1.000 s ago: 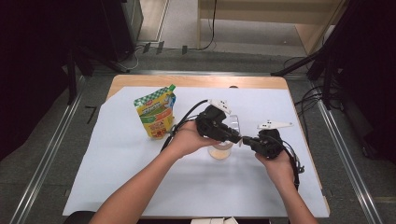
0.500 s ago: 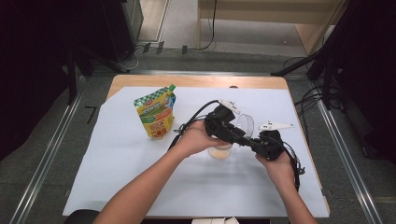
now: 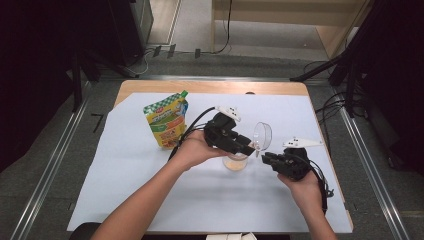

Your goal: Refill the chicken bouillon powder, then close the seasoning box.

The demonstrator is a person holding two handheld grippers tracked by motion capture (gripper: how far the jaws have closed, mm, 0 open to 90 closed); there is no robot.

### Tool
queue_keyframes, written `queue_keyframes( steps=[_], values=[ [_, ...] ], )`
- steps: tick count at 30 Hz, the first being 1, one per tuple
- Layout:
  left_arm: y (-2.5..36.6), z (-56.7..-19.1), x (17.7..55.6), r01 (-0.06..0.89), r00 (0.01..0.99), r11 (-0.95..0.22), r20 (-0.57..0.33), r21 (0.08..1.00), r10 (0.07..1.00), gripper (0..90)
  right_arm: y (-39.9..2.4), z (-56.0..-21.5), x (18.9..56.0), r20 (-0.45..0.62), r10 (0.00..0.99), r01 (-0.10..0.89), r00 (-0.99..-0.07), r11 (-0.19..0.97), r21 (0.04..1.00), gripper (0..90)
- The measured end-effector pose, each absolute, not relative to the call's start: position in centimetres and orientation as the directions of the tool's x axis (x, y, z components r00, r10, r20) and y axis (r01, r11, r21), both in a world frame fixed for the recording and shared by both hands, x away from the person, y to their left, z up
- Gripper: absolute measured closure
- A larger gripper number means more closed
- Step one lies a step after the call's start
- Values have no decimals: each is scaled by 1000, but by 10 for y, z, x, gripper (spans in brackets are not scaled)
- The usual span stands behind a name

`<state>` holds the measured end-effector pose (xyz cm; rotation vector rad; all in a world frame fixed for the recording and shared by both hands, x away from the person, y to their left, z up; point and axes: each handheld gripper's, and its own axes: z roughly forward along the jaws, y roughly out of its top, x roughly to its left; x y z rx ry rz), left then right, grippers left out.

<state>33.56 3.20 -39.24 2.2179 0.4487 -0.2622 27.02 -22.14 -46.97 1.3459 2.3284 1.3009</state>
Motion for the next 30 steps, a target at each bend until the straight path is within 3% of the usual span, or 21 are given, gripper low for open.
queue_keyframes(
  steps=[9,18,30],
  values=[
    [68,-400,336,466,885,-557,-378,688,273,465,-200,-462,244,272,722,591,-636,228,774,680],
    [95,-398,333,497,867,-523,-370,692,334,467,-177,-461,231,229,657,524,-718,295,799,641],
    [123,-395,325,509,857,-511,-348,693,380,460,-159,-459,228,232,626,526,-745,338,780,615]
  ],
)
